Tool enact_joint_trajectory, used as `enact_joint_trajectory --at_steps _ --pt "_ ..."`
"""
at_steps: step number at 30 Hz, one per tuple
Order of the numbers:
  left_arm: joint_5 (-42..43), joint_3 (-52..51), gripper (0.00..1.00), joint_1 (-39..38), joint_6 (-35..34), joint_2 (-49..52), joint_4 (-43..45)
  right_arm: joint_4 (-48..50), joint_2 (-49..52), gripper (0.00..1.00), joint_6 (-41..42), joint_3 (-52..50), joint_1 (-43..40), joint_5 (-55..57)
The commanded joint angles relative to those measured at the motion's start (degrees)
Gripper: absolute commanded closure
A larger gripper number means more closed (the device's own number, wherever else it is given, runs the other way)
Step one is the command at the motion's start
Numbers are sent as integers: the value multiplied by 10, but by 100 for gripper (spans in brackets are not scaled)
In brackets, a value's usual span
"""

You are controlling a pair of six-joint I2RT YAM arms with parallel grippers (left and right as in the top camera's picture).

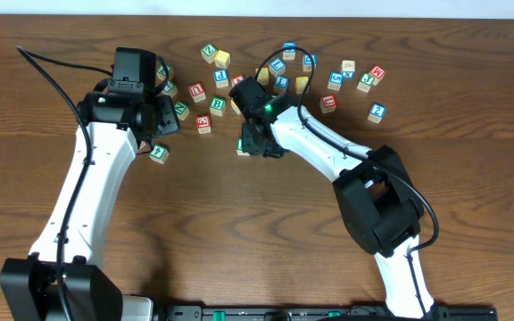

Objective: Spell out ROBOT
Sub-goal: 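Place the yellow O block right of the R block and release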

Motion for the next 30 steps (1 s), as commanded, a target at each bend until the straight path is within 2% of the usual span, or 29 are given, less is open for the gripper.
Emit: enact_joint_trajectory --at_steps 1,15,20,30 --pt "-10 13 38 2 8 -5 -2 -1 9 69 6 -4 2 10" --pt "-10 13 38 2 8 -5 -2 -9 1 61 2 6 -1 -3" --pt "-10 13 38 2 8 -5 -2 -38 -17 57 -19 43 -10 -3" --pt "-10 13 38 2 8 -5 -2 -88 -45 56 -74 126 -43 -3"
